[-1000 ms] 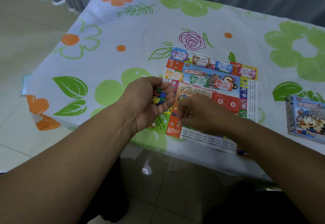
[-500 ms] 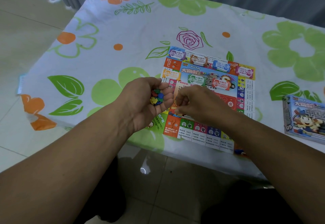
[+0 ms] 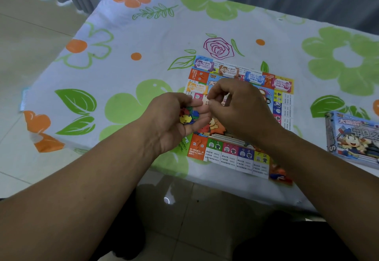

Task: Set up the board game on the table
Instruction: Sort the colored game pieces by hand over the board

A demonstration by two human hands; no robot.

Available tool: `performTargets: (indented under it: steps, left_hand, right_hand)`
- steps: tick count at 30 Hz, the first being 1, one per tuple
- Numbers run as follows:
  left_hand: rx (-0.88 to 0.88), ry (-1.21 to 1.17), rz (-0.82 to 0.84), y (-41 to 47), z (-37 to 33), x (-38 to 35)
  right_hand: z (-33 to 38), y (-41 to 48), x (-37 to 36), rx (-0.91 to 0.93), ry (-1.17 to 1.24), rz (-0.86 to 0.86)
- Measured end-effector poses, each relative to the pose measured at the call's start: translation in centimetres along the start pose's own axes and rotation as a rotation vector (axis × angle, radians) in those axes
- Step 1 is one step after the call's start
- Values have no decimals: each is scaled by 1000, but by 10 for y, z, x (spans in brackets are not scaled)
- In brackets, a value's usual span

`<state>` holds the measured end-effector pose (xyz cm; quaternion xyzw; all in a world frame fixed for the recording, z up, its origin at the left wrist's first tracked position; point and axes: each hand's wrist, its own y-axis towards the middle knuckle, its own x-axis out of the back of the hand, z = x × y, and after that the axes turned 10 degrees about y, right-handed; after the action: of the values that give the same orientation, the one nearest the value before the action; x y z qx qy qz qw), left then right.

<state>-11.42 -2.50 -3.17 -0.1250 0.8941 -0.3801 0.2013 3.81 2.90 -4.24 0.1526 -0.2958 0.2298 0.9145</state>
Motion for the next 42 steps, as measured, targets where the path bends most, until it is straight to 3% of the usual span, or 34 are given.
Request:
performTargets:
  steps: [6, 13, 16, 20, 25, 30, 37, 42]
  left_hand:
    - [19, 1, 77, 4, 3, -3]
    - [46, 3, 95, 4, 4, -7]
    - [42, -10, 92, 5, 3, -7]
    - [11, -44, 28, 4, -2, -6]
    - [-20, -60, -47, 5, -3, -5]
    - [-19, -105, -75, 5, -4, -6]
    - [-6, -77, -48, 6, -3, -7]
    - [10, -61, -16, 6, -2, -6]
  right_hand:
    - [-4, -6, -2, 37, -64, 194]
    - [-6, -6, 3, -28, -33, 241]
    - [-4, -5, 10, -109, 89, 218]
    - [-5, 1, 31, -225, 121, 60]
    - [-22, -8, 37, -438, -8, 271]
    - [-24, -18, 21, -382, -201, 485]
    - [-27, -20, 14, -369, -244, 514]
    - [-27, -18, 16, -337, -287, 410]
